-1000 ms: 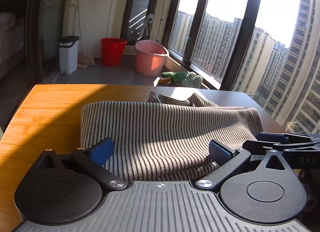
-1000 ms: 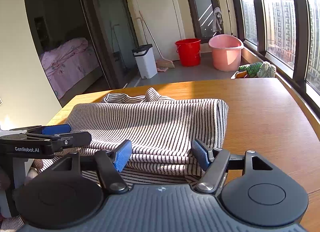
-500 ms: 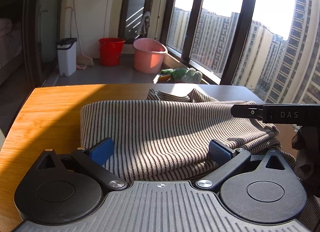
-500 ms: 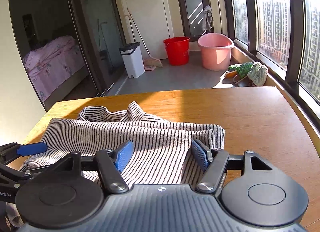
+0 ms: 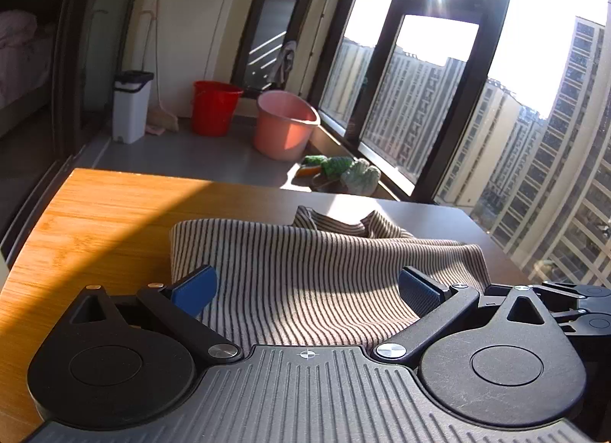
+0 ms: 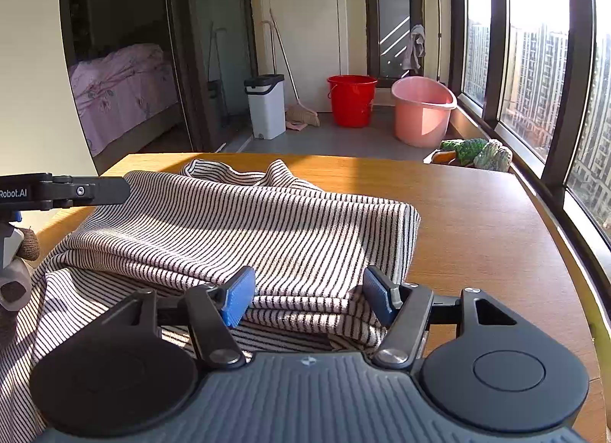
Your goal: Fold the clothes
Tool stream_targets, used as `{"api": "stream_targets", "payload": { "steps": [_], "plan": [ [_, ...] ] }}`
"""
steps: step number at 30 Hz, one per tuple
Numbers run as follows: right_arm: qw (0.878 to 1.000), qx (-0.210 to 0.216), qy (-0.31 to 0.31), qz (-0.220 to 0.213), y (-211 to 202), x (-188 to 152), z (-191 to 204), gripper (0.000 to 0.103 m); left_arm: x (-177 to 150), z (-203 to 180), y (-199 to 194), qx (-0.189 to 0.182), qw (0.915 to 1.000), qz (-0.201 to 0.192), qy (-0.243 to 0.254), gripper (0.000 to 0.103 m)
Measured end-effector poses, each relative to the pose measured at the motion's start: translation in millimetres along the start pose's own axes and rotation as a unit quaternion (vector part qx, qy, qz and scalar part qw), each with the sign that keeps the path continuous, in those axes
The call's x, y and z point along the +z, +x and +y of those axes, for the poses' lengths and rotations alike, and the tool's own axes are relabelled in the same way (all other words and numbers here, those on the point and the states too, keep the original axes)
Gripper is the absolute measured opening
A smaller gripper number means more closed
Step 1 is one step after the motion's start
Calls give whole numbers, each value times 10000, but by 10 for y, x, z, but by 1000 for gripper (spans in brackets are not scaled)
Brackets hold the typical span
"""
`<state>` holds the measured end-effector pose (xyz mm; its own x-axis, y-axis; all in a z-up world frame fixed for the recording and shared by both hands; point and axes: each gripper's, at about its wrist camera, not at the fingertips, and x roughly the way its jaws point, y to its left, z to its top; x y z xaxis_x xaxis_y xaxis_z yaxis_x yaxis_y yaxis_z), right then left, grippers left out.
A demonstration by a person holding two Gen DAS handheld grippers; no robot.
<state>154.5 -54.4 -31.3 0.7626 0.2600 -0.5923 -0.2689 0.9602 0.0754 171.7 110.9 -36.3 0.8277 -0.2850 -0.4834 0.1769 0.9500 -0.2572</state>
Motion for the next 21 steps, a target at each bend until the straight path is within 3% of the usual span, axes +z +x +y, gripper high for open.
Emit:
{"api": "stream_targets", "payload": {
  "steps": [3, 5, 9, 14, 21],
  "plan": [
    [9995, 124, 178, -233, -119, 143, -139, 62, 140, 152, -74, 268, 9996, 53, -7, 103],
    [9989, 83, 341, -326, -108, 259, -312, 62, 236, 307, 4, 303, 9977, 572, -212, 103],
    [9939, 36, 1095, -143, 220, 357, -700, 62, 310, 576, 194, -56, 9906, 1040, -885, 103],
    [9822, 425, 1828, 89, 521, 251, -959, 62, 288, 572, 343, -192, 9893, 1142, -890, 103],
    [9857, 679, 1541, 90, 572, 259, -858, 64, 262, 499, 544, -217, 9897, 1209, -728, 103]
  ]
}}
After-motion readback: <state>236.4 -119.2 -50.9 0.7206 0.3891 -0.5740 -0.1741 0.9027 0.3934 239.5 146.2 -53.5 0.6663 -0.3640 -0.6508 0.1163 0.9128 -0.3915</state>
